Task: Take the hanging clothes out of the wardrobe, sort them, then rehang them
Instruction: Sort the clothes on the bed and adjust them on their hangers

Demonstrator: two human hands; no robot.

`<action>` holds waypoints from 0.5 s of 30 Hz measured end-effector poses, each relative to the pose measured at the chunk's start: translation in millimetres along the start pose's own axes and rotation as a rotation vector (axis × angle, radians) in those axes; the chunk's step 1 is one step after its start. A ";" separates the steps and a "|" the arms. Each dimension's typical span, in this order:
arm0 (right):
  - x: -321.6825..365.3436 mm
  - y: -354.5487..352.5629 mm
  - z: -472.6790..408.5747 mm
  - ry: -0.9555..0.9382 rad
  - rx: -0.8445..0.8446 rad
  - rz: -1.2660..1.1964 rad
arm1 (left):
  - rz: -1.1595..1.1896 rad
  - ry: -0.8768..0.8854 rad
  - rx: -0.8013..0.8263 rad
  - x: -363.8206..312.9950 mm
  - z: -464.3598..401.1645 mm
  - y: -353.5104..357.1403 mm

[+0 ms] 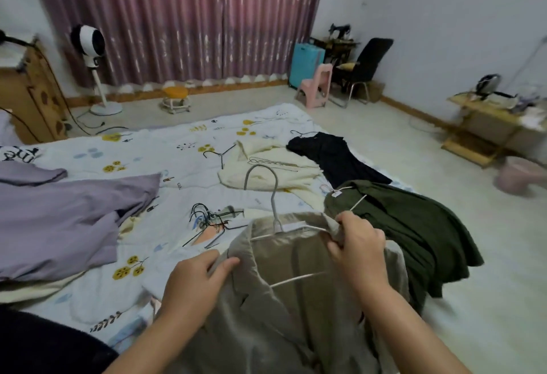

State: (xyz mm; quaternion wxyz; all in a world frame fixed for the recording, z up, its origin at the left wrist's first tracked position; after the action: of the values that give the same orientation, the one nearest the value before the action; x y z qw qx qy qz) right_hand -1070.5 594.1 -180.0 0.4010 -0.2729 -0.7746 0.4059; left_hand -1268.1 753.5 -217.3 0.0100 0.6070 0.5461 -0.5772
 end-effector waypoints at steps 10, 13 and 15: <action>-51.9 -158.7 93.2 0.056 -0.120 -0.213 | 0.092 0.229 0.037 -121.9 38.1 -18.7; -73.0 -192.2 109.8 0.102 -0.177 -0.307 | 0.162 0.265 0.056 -155.9 48.9 -21.2; -86.4 -210.2 119.6 0.109 -0.192 -0.311 | 0.192 0.272 0.067 -175.8 56.7 -21.0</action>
State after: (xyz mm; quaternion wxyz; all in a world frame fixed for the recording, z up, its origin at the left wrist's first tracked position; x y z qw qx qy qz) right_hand -1146.0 370.8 -78.1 0.4723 -0.2083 -0.8198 0.2478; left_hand -1275.2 611.1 -98.1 -0.0289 0.7289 0.4623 -0.5040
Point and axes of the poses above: each hand's wrist, its own z-axis away from the middle knuckle, its own y-axis out of the palm, x = y × z, the point moved 4 cm from there along -z, towards the middle knuckle, and after that the axes turned 13 degrees about y, right-handed, at the moved point
